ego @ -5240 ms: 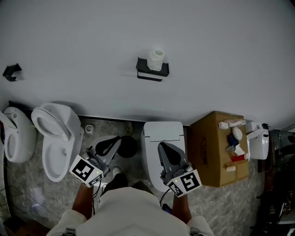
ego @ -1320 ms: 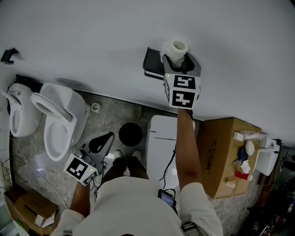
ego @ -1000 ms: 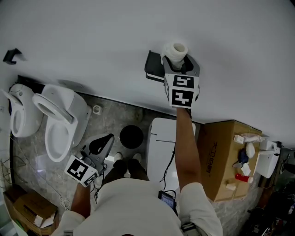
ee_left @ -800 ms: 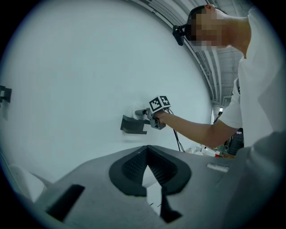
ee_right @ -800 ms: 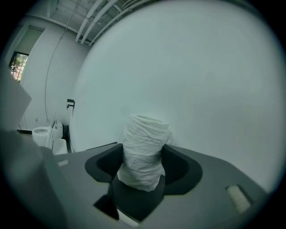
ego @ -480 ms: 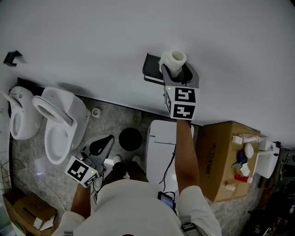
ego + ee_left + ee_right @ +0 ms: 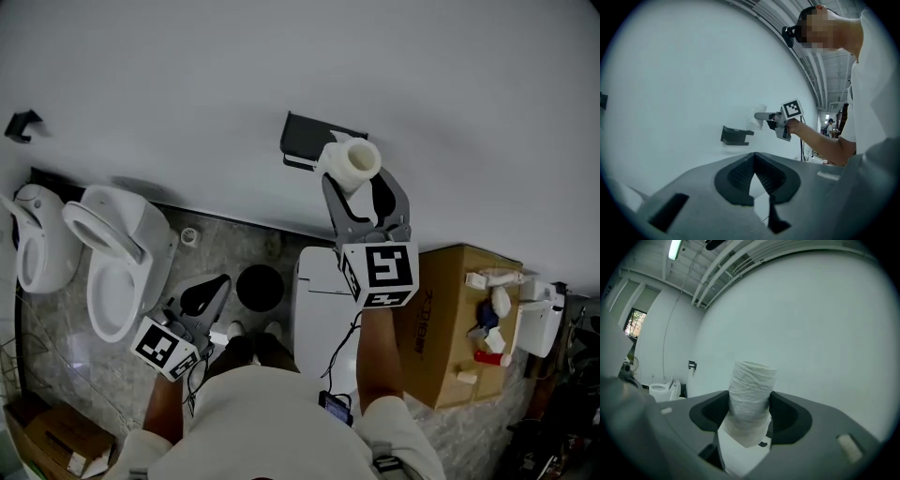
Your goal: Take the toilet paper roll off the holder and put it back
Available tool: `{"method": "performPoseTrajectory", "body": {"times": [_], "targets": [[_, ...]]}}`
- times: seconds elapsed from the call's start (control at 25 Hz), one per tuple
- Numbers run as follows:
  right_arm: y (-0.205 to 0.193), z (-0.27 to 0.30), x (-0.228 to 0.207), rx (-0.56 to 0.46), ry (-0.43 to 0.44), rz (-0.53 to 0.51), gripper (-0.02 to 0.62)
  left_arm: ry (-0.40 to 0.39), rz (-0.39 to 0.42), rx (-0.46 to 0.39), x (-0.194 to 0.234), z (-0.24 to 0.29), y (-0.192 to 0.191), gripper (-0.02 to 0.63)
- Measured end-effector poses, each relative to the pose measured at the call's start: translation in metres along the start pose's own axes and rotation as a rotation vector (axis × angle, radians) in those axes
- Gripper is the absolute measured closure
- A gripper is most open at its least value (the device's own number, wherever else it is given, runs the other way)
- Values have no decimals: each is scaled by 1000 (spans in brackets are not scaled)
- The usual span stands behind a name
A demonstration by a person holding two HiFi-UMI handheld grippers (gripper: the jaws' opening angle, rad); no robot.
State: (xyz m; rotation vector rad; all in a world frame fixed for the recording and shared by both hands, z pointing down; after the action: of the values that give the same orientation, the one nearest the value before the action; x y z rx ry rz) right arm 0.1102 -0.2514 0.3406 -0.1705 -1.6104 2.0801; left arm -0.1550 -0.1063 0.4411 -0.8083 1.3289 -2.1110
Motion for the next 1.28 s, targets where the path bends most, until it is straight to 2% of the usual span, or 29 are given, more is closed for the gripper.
{"method": "performPoseTrajectory", "body": {"times": [0.32,0.56,1.28], "targets": [[1,-70,23,-23,77,-5,313,-28,17,-8,-6,0,2,601],[-5,-110,41,-24,98,15,311,-36,27,-18,-8,-5,6,601],[-13,-114,51,-25,120,34,311,-36,25,-15,-16,-14,0,601]]}}
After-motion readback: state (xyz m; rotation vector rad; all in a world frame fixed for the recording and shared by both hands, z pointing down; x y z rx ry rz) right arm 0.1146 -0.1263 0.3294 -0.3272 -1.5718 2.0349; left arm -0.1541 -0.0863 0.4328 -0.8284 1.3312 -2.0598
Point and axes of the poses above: the fingertips, and each gripper's own axes: z forward along the fingers, x to its left, y out of its top, the point moved 9 cm from there along -z, backward along the fingers, and after that the axes turned 10 degrees about x, right-handed, at the moved point
